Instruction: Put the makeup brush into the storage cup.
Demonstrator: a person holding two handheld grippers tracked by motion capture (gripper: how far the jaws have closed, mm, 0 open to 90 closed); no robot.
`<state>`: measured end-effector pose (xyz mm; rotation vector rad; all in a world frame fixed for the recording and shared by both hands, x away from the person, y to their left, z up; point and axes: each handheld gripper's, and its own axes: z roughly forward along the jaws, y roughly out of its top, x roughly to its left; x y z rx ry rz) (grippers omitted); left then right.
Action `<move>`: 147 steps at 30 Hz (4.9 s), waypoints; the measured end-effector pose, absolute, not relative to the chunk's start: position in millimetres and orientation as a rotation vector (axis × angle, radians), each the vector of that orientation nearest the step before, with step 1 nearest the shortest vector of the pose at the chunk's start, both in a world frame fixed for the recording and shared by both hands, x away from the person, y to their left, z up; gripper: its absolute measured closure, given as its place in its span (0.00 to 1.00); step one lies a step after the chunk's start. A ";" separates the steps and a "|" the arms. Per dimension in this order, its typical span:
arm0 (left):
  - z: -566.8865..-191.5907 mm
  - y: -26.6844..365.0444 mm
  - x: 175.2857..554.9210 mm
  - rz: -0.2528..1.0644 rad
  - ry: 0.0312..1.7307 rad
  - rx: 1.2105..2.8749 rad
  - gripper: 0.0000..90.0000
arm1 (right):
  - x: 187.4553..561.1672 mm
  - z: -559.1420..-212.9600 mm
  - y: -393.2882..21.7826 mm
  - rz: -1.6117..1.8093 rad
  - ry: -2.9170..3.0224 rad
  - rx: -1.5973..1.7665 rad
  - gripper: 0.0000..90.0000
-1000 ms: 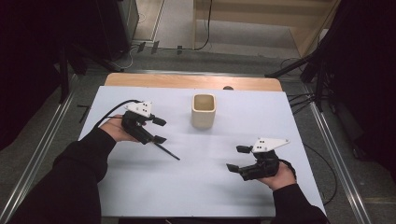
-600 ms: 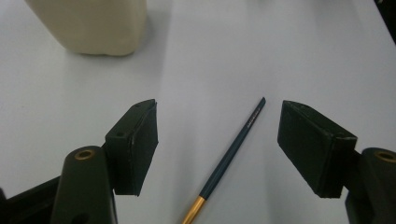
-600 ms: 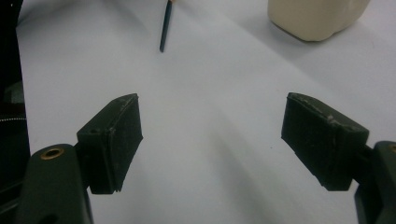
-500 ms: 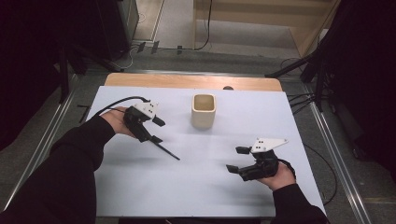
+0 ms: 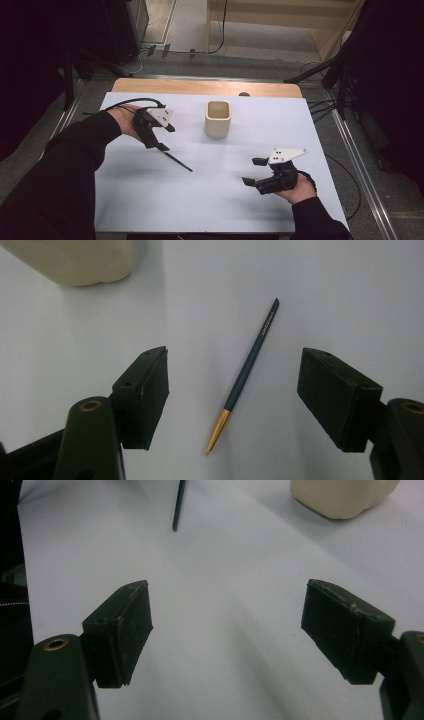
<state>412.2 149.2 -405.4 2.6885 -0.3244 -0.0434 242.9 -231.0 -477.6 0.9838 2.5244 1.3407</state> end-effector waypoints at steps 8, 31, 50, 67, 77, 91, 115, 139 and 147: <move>-399.1 141.9 413.2 -0.013 -0.416 2.724 0.33 | 242.9 -477.9 -230.7 1.335 2.531 0.982 0.24; -417.4 121.5 415.0 -0.068 -0.525 2.803 0.31 | 241.9 -477.9 -230.8 1.331 2.541 0.989 0.23; -453.6 122.5 409.8 -0.099 -0.547 2.821 0.31 | 242.5 -478.8 -230.8 1.321 2.542 0.986 0.23; -475.0 123.2 406.9 -0.086 -0.570 2.857 0.40 | 242.3 -479.2 -230.4 1.311 2.547 0.996 0.23; -476.3 125.6 403.0 -0.065 -0.627 2.853 0.61 | 242.6 -479.3 -230.4 1.305 2.549 1.001 0.24; -474.8 123.8 402.5 -0.070 -0.648 2.883 0.93 | 242.8 -479.5 -230.3 1.305 2.551 1.006 0.24; -437.5 134.8 413.3 -0.102 -0.167 2.850 0.93 | 241.3 -477.8 -229.1 1.330 2.552 0.966 0.23; -403.2 130.5 389.2 -0.266 0.171 2.783 0.93 | 243.5 -474.4 -218.2 1.401 2.624 0.838 0.22; -407.4 123.7 372.7 -0.274 0.171 2.821 0.93 | 248.7 -470.0 -205.4 1.356 2.680 0.694 0.20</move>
